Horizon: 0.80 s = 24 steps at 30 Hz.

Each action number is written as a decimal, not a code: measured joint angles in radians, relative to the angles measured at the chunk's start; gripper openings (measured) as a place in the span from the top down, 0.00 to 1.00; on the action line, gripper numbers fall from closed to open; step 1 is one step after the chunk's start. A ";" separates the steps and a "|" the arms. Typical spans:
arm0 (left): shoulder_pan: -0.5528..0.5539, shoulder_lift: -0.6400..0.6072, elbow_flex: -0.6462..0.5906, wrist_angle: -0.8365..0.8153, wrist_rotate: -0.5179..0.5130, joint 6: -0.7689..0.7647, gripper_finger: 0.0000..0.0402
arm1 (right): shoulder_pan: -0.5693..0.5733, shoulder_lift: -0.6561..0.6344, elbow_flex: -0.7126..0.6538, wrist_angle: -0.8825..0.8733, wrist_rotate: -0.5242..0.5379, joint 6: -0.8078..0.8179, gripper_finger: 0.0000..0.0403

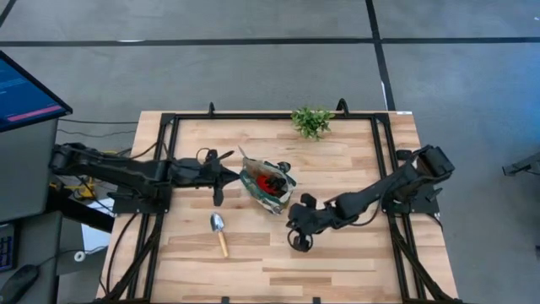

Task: Pick & Place Garden tools in Gardening bag
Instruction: Adjust the gardening bag

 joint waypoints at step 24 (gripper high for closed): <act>0.206 0.104 0.000 0.035 0.141 0.038 1.00 | -0.075 0.031 -0.001 0.176 -0.064 -0.102 1.00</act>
